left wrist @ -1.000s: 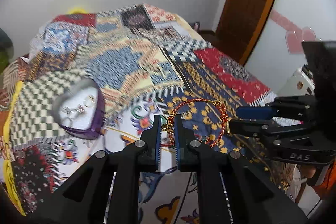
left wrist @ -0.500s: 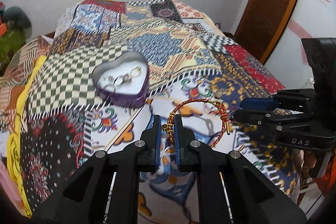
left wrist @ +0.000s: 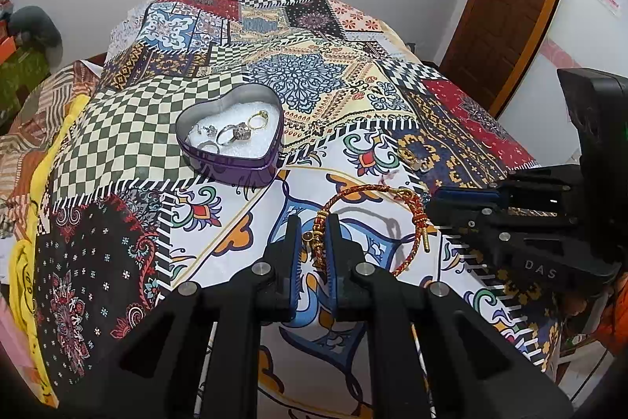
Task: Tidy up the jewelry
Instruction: 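Carry the beaded bracelet with the left gripper and lower it into the tin, then open the left gripper and withdraw it from the heart tin, then grasp a small silver ring from the quilt with the right gripper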
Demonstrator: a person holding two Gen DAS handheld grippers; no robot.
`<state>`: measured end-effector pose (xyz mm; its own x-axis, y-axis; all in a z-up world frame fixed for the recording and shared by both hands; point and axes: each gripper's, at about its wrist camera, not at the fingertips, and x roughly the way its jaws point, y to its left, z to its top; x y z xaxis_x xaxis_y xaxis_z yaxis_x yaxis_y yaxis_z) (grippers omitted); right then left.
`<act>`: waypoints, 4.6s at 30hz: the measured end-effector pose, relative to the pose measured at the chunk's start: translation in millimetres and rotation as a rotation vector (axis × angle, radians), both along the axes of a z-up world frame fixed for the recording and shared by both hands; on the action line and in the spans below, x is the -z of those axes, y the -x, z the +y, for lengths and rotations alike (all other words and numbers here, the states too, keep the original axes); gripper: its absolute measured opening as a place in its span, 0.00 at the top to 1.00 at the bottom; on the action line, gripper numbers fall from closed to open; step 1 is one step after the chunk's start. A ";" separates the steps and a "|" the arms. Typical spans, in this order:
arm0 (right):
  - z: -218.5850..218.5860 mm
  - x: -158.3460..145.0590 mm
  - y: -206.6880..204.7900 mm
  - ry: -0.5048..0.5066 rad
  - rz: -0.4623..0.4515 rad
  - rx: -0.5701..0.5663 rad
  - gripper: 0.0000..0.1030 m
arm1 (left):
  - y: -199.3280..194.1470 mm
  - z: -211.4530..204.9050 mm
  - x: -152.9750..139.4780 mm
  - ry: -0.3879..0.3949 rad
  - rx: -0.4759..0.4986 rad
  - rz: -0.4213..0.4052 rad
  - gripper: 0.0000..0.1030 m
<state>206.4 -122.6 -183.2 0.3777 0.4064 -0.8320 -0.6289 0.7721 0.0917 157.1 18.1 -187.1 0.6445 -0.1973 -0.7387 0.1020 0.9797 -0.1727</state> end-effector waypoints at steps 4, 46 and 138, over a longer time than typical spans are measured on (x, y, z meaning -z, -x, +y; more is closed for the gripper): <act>-0.2 -1.4 1.4 -0.002 -0.006 0.017 0.92 | 0.8 1.6 -2.2 0.004 -0.008 -0.006 0.90; 93.2 -75.4 -66.4 -0.178 -0.105 -0.017 0.93 | -77.1 82.0 -19.0 -0.063 -0.179 -0.072 0.90; -55.3 -31.6 -35.3 0.013 -0.115 0.113 0.91 | -74.1 -81.5 0.5 -0.045 0.220 0.052 0.71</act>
